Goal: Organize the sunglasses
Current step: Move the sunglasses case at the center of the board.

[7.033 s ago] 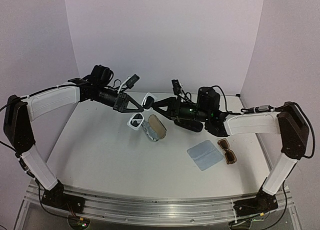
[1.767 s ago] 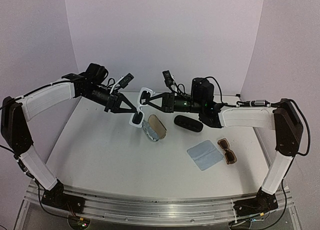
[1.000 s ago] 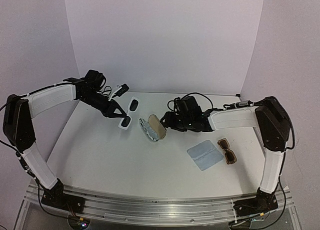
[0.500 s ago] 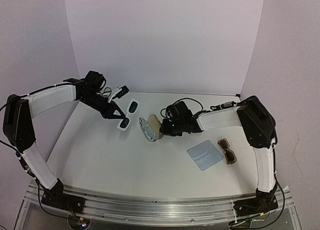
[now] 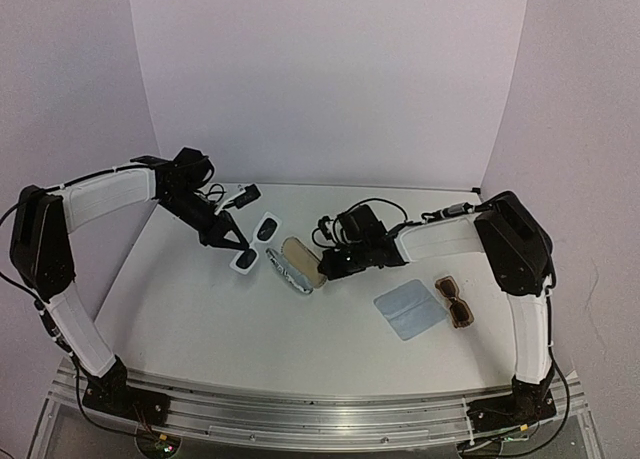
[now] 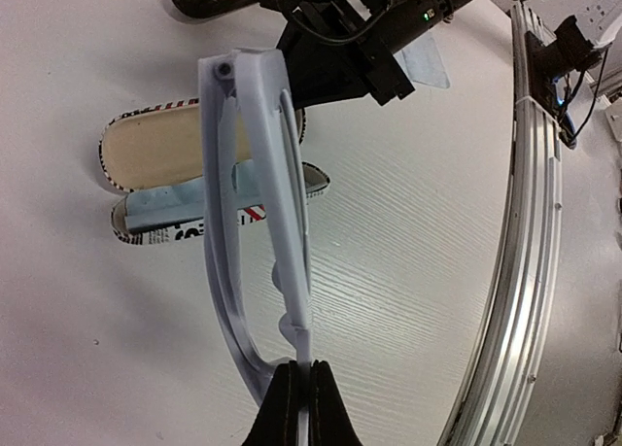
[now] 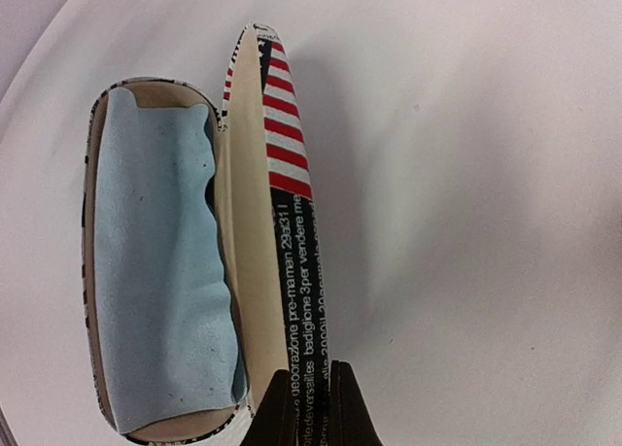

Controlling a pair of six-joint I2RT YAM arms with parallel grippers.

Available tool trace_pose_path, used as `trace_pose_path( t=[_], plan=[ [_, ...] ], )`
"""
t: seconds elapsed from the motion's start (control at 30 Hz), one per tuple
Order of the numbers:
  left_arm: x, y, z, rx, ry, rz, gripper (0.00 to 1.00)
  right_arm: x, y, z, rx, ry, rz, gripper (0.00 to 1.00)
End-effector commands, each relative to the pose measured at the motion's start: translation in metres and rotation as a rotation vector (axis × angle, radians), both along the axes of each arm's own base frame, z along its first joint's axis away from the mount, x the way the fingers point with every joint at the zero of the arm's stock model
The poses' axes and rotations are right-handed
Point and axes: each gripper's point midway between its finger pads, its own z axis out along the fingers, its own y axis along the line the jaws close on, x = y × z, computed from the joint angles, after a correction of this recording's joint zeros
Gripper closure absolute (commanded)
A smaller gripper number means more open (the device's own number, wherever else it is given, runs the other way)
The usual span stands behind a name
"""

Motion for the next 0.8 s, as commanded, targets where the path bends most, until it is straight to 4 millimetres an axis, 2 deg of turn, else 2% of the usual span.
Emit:
trace_pose_path(
  t=[0.0, 0.13, 0.27, 0.43, 0.57, 0.67, 0.77],
  plan=[
    [-0.019, -0.004, 0.009, -0.027, 0.012, -0.135, 1.0, -0.034, 0.007, 0.028, -0.009, -0.081, 0.309, 0.93],
    [-0.037, -0.002, 0.006, -0.028, 0.064, -0.225, 1.0, -0.065, 0.01, 0.034, 0.026, -0.081, 0.506, 0.92],
    [-0.057, -0.005, 0.004, -0.023, 0.088, -0.299, 1.0, -0.081, 0.005, 0.038, 0.008, -0.123, 0.599, 0.92],
    [-0.079, -0.013, -0.009, 0.014, 0.098, -0.355, 1.0, -0.104, 0.007, 0.028, -0.011, -0.124, 0.693, 0.91],
    [-0.09, -0.017, -0.009, 0.002, 0.134, -0.39, 1.0, -0.128, 0.014, 0.026, -0.014, -0.143, 0.78, 0.91],
    [-0.098, -0.017, -0.01, 0.005, 0.158, -0.422, 1.0, -0.135, 0.017, 0.031, -0.003, -0.15, 0.8, 0.9],
    [-0.106, -0.018, -0.012, 0.002, 0.176, -0.445, 1.0, -0.133, 0.018, 0.035, -0.007, -0.167, 0.797, 0.88]
  ],
)
